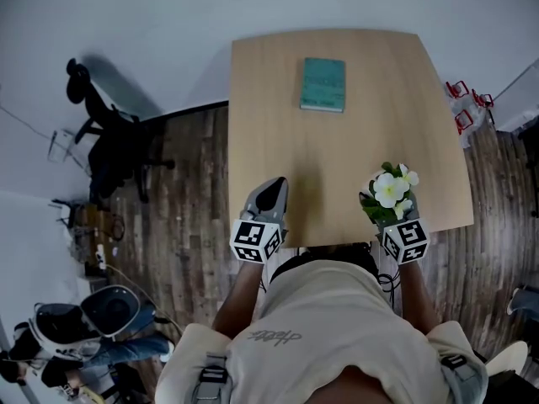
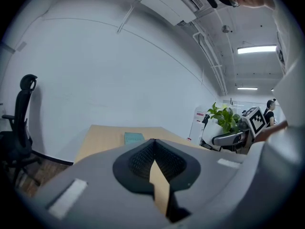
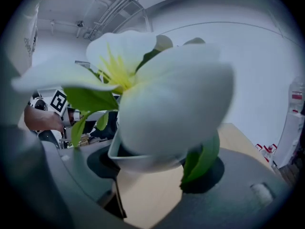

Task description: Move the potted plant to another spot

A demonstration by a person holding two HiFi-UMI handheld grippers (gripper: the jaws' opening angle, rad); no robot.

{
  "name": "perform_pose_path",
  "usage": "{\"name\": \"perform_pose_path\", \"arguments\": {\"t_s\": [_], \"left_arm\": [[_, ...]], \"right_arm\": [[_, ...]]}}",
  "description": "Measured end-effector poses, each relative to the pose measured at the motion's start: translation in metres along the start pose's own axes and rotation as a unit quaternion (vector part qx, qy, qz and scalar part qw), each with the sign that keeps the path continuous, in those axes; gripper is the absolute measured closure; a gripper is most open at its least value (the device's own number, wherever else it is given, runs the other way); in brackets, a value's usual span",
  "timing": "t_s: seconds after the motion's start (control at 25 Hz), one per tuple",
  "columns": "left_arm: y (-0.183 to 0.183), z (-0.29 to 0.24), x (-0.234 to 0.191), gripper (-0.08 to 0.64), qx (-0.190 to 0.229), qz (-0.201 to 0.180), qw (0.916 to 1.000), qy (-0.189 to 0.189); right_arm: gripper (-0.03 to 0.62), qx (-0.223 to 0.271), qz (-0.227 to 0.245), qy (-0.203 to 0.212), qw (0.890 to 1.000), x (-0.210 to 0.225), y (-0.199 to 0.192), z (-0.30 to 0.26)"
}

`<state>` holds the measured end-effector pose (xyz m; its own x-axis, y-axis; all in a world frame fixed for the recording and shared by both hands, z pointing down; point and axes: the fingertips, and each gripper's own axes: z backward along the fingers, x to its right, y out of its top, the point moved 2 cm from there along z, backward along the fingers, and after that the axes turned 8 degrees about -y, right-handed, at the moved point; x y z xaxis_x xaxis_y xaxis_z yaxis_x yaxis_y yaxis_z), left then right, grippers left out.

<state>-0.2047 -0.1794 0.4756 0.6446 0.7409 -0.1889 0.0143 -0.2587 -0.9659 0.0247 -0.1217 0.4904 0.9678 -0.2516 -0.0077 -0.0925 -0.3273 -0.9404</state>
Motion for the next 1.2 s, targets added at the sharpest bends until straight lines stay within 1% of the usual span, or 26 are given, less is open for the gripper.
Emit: {"name": "perform_pose_path", "arguments": {"t_s": [0.2, 0.32, 0.48, 0.6, 0.8, 0.88, 0.96, 1.08, 1.2], "left_arm": [[-0.001, 0.005, -0.019, 0.542, -0.011, -0.006, 0.9999, -0.009], [-0.001, 0.006, -0.024, 0.542, -0.012, 0.001, 0.9999, -0.006], [-0.005, 0.002, -0.022, 0.542, -0.018, 0.005, 0.9998, 0.004], [-0.004, -0.001, -0.026, 0.543, -0.023, 0.012, 0.9996, 0.015], [0.005, -0.004, -0.024, 0.543, -0.023, 0.036, 0.9987, 0.029], [0.008, -0.008, -0.021, 0.543, -0.031, 0.03, 0.9984, 0.036], [0.011, -0.01, -0.02, 0.542, -0.035, 0.026, 0.9981, 0.044], [0.016, -0.013, -0.021, 0.543, -0.033, 0.029, 0.9971, 0.062], [0.014, -0.018, -0.022, 0.543, -0.038, 0.033, 0.9956, 0.079]], "right_arm": [[0.244, 0.009, -0.025, -0.01, 1.0, -0.02, 0.012, -0.002], [0.244, 0.004, -0.026, -0.007, 1.0, -0.025, 0.014, -0.005], [0.244, -0.008, -0.025, 0.005, 1.0, -0.02, 0.007, -0.009], [0.244, -0.014, -0.016, 0.016, 1.0, -0.02, 0.005, -0.022], [0.244, -0.022, 0.02, 0.045, 0.999, -0.023, -0.005, -0.039], [0.244, -0.022, 0.028, 0.061, 0.998, -0.021, -0.009, -0.045], [0.244, -0.02, 0.026, 0.075, 0.997, -0.02, -0.011, -0.05], [0.244, -0.013, 0.026, 0.083, 0.996, -0.011, -0.012, -0.059], [0.244, -0.012, 0.041, 0.087, 0.995, -0.001, -0.016, -0.066]]}}
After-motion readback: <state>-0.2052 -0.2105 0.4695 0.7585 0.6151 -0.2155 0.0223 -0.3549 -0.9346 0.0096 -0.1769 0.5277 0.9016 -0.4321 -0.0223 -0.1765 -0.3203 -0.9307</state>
